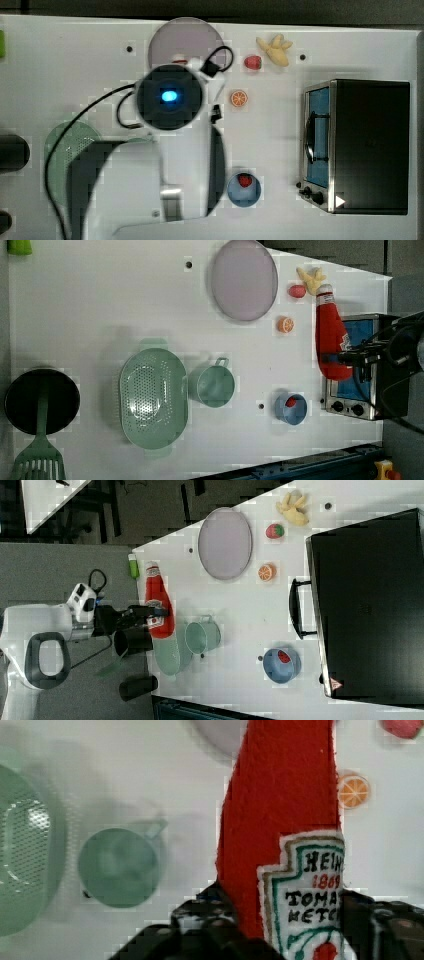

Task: Pick Ketchup from the table and place it in strainer.

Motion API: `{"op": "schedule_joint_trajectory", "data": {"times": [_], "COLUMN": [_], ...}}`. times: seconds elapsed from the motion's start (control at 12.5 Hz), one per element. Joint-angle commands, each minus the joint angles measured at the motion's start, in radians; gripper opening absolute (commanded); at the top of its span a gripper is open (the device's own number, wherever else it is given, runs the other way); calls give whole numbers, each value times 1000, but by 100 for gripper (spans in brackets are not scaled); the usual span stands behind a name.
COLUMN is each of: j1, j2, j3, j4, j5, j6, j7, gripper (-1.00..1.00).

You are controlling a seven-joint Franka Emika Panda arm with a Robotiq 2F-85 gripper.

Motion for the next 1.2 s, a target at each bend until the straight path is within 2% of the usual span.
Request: {"op": "schedule_joint_trajectory", "data": {"times": [0.08,0.4,0.72,0.88,1.2], "j1": [55,83,98,112,131], "j2": [16,65,182,249,371], "j3": [130,312,462,503,507], "j4": [-16,-19,-44,-75,-153], "j5": [24,29,27,4,-112], "j6": [-11,40,230,345,558], "j7": [224,563,841,920,970], "gripper": [20,20,20,20,20]}}
